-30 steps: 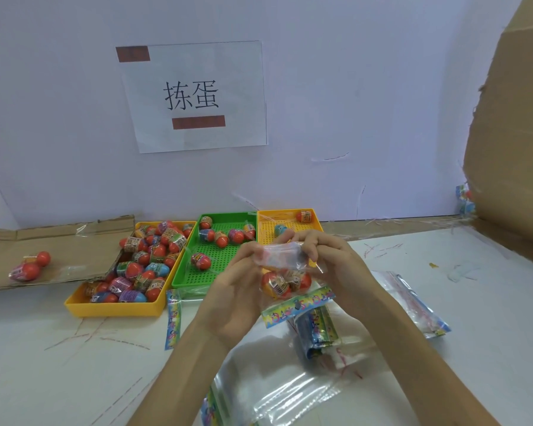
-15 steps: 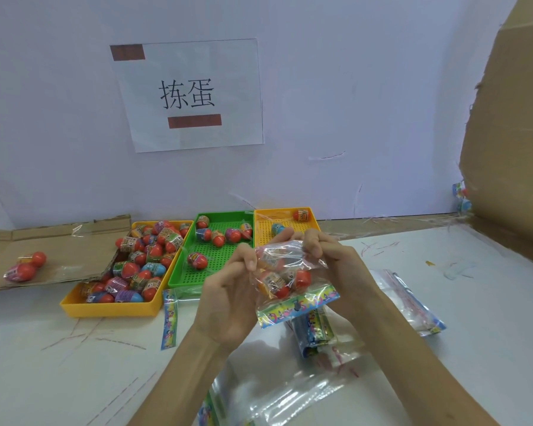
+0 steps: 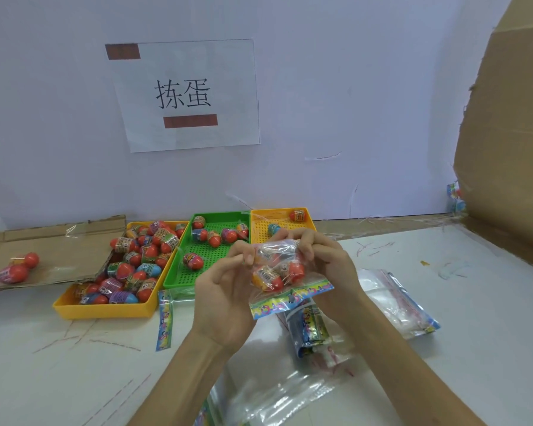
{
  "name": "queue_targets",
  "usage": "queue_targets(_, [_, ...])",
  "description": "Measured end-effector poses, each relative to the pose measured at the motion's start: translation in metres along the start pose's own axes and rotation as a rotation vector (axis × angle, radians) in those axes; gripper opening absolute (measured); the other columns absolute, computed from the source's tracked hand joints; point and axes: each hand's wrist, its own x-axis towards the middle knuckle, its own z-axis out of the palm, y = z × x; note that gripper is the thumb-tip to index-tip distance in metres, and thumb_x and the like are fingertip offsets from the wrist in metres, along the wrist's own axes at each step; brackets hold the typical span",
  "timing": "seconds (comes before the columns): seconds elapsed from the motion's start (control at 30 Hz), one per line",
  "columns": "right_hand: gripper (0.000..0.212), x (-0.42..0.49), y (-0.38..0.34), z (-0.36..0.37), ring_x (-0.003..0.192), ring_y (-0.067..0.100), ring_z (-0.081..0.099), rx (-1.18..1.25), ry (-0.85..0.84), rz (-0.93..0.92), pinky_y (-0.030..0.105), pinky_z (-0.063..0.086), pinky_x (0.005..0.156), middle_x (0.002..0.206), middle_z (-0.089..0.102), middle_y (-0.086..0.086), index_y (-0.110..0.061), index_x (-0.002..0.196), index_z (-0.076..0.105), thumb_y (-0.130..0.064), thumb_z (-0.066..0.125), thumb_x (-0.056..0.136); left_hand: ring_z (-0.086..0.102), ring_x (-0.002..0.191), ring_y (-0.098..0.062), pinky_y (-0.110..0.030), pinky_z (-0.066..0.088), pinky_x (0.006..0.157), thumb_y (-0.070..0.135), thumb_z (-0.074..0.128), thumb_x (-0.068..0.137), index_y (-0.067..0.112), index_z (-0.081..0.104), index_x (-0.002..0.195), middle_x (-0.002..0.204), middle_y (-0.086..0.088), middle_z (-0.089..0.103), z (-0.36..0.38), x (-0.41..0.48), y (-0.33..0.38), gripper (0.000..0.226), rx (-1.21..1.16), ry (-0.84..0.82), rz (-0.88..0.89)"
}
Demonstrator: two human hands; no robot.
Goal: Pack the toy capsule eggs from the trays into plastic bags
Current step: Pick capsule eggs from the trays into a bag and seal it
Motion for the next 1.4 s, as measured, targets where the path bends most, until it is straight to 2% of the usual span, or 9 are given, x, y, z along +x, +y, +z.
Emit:
queue_targets(0.13, [0.044,-0.003,-0.002,0.004,0.097,0.024,0.063,-0.003,0.030,-0.056,0.030,0.055,0.069,0.097,0.057,0.018,-0.014,0.048,0.052,0.018,0.034,0.072,0.070,0.098,-0.024,-0.034,0.059,0.071,0.012,0.061,0.089,0.019,0.050,0.075,0.111,-0.010,0.073,0.000,0.005,-0.005,0.019,-0.063,-0.087,-0.050])
queue_targets(0.3, [0.049,-0.006,-0.003,0.006,0.096,0.022,0.063,0.005,0.044,-0.085,0.030,0.055,0.074,0.103,0.049,0.018,-0.012,0.047,0.053,0.021,0.030,0.075,0.071,0.085,-0.019,-0.034,0.060,0.073,0.001,0.063,0.070,0.021,0.053,0.068,0.090,-0.003,0.068,-0.005,0.008,-0.010,0.023,-0.125,-0.111,-0.063])
queue_targets(0.47, [0.044,-0.004,0.000,0.004,0.097,0.021,0.066,-0.023,0.088,-0.155,0.035,0.051,0.080,0.093,0.053,0.019,-0.012,0.045,0.056,0.017,0.034,0.070,0.053,0.095,-0.026,-0.035,0.055,0.074,0.005,0.081,0.064,0.022,0.053,0.076,0.107,-0.011,0.043,-0.007,0.009,-0.009,0.035,-0.166,-0.111,-0.104])
queue_targets(0.63, [0.021,-0.002,0.006,0.000,0.099,0.026,0.067,-0.073,0.151,-0.251,0.033,0.053,0.077,0.090,0.064,0.013,-0.009,0.049,0.060,0.001,0.043,0.056,0.067,0.099,-0.030,-0.039,0.060,0.076,0.003,0.089,0.059,0.021,0.068,0.084,0.109,-0.011,0.065,-0.004,0.007,-0.008,0.037,-0.215,-0.076,-0.127])
queue_targets(0.77, [0.044,-0.004,0.014,0.001,0.109,0.019,0.065,-0.341,0.285,-0.395,0.045,0.052,0.074,0.107,0.073,0.002,-0.016,0.064,0.076,0.014,0.045,0.069,0.074,0.105,-0.033,-0.043,0.064,0.076,0.006,0.069,0.077,0.024,0.071,0.123,0.126,-0.012,0.071,-0.007,0.008,-0.003,0.050,-0.264,0.036,-0.091])
queue_targets(1.03, [0.054,0.001,0.025,0.004,0.106,0.005,0.062,-0.610,0.275,-0.244,0.013,0.047,0.069,0.119,0.070,-0.007,-0.012,0.093,0.081,0.023,0.041,0.082,0.058,0.130,-0.037,-0.045,0.051,0.105,0.015,0.058,0.086,0.011,0.056,0.142,0.136,-0.014,0.066,-0.020,0.014,0.006,0.056,-0.160,0.122,-0.024])
queue_targets(1.17, [0.055,0.003,0.019,-0.004,0.111,-0.006,0.059,-0.672,0.313,-0.153,0.019,0.049,0.093,0.118,0.070,-0.012,-0.017,0.092,0.083,0.017,0.041,0.086,0.063,0.126,-0.034,-0.042,0.058,0.096,0.007,0.054,0.088,0.013,0.055,0.141,0.139,-0.011,0.064,-0.021,0.017,0.003,0.054,-0.117,0.100,-0.024])
queue_targets(1.3, [0.045,-0.002,0.010,-0.005,0.097,-0.008,0.063,-0.758,0.473,-0.330,0.013,0.047,0.078,0.109,0.072,-0.013,-0.026,0.112,0.078,0.000,0.046,0.093,0.064,0.125,-0.026,-0.041,0.059,0.094,-0.002,0.056,0.083,0.010,0.055,0.141,0.142,-0.005,0.063,-0.019,0.022,-0.002,0.059,-0.023,0.097,0.000])
queue_targets(1.4, [0.038,-0.007,0.013,0.006,0.112,-0.011,0.060,-0.722,0.316,-0.328,0.010,0.047,0.089,0.121,0.069,-0.024,-0.031,0.134,0.064,-0.025,0.051,0.099,0.067,0.116,-0.029,-0.046,0.059,0.093,-0.009,0.063,0.082,0.010,0.056,0.141,0.132,-0.011,0.068,-0.019,0.021,-0.007,0.062,0.076,0.082,0.031])
